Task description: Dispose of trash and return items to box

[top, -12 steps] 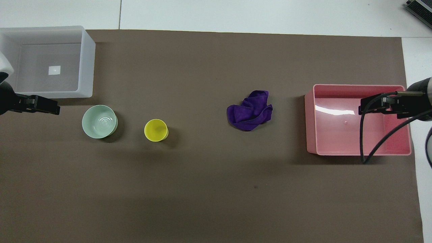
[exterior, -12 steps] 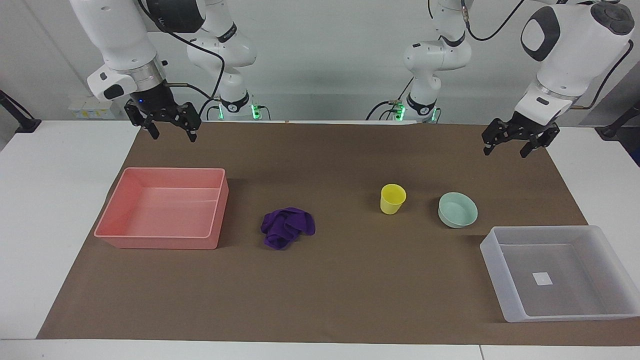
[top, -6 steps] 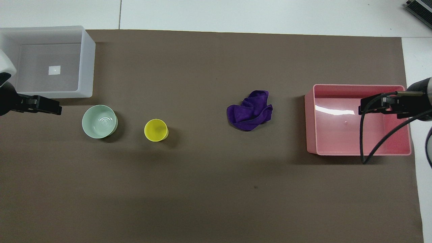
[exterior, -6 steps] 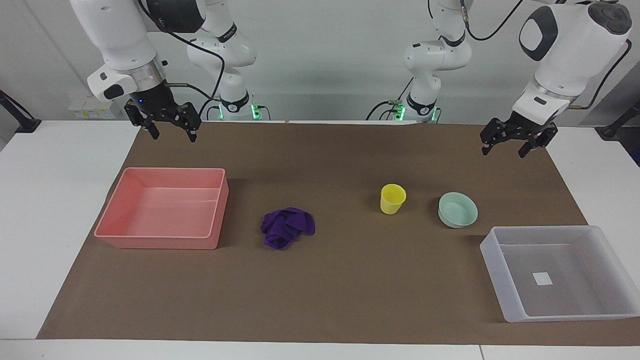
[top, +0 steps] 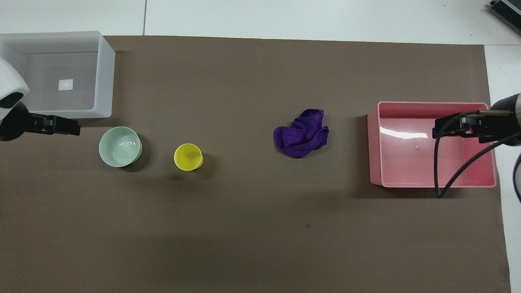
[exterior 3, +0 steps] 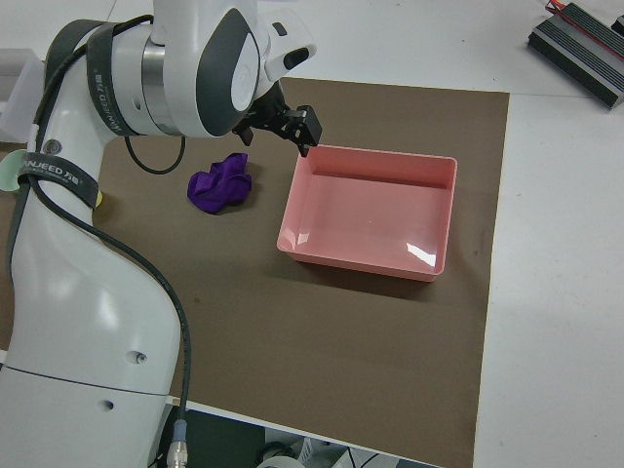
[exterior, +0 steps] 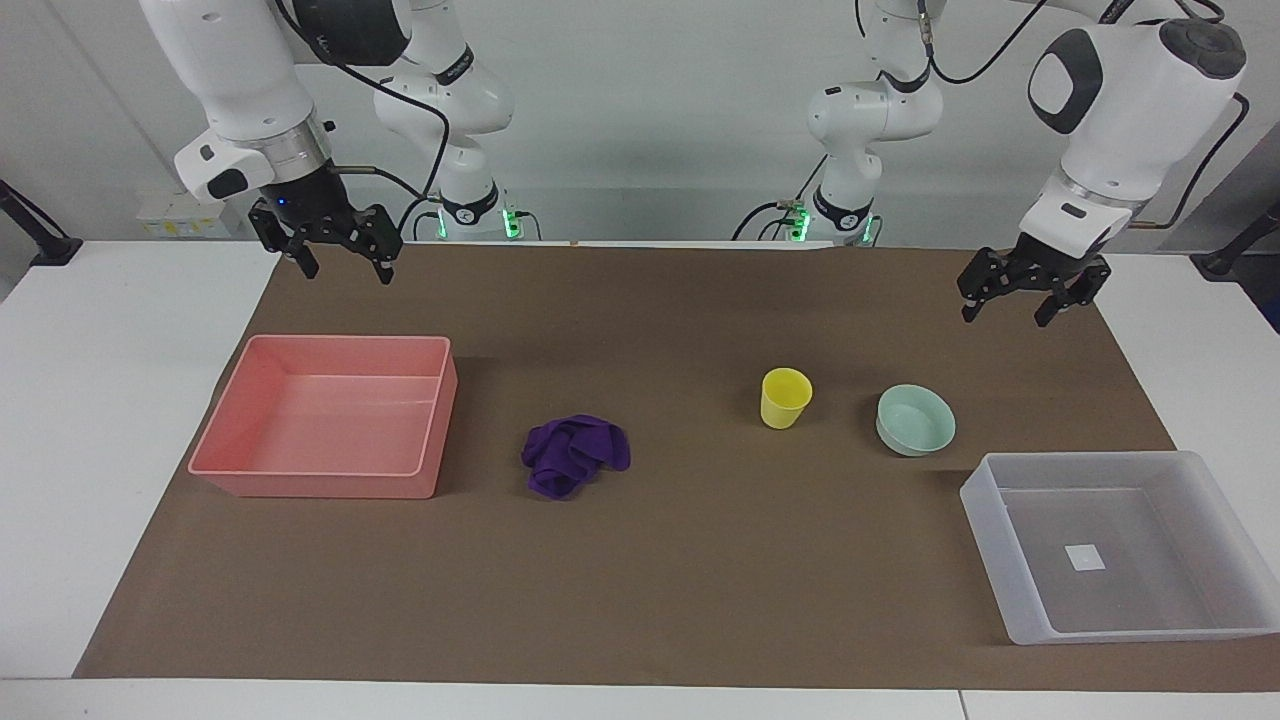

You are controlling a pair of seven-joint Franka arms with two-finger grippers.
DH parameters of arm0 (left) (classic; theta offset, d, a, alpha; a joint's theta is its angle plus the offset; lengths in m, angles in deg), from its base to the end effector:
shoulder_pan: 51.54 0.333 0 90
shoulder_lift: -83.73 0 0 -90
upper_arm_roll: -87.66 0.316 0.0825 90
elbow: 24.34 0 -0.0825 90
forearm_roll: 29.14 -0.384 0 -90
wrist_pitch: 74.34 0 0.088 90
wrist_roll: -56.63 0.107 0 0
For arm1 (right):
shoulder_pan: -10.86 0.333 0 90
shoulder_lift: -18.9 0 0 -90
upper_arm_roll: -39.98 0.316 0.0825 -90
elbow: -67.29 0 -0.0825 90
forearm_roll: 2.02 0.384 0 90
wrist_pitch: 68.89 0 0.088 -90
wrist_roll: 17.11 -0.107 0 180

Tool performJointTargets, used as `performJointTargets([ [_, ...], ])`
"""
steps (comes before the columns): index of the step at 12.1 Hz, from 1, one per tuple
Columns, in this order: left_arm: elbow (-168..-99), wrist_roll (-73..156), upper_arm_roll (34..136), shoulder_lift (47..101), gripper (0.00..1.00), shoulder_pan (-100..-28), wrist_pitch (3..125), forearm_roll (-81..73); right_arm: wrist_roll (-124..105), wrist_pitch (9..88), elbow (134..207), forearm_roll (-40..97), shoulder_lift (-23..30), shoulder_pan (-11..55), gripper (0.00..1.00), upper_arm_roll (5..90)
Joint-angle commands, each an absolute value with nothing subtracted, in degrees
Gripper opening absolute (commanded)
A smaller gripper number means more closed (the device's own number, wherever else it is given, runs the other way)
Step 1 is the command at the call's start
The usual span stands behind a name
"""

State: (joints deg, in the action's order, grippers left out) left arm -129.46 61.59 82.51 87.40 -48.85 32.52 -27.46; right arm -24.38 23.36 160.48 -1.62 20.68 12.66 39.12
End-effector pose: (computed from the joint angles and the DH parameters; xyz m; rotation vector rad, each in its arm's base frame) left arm 0.5519 -0.0272 0.5599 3.1116 -0.1907 0.1477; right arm 0.5480 0.0096 0.6187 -3.1282 0.1733 -0.0221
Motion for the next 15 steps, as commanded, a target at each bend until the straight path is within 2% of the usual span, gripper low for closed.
performJointTargets([
  [1, -137.8, 60.5, 82.6, 91.0, 1.00, -49.1, 40.0, -28.1, -22.9, 22.6, 161.4, -1.4, 21.8, 11.9, 1.00, 39.5],
  [6, -148.0, 59.2, 82.6, 89.9, 1.00, -48.8, 54.2, -28.1, -22.9, 22.6, 161.4, -1.4, 21.8, 11.9, 1.00, 39.5],
  [9, -149.1, 58.0, 82.6, 86.6, 1.00, -48.4, 57.8, -28.1, -22.9, 22.6, 161.4, -1.4, 21.8, 11.9, 1.00, 39.5],
  [15, -155.6, 57.2, 82.6, 82.9, 1.00, -47.9, 69.4, -28.1, -22.9, 22.6, 161.4, -1.4, 21.9, 11.9, 1.00, 39.5],
])
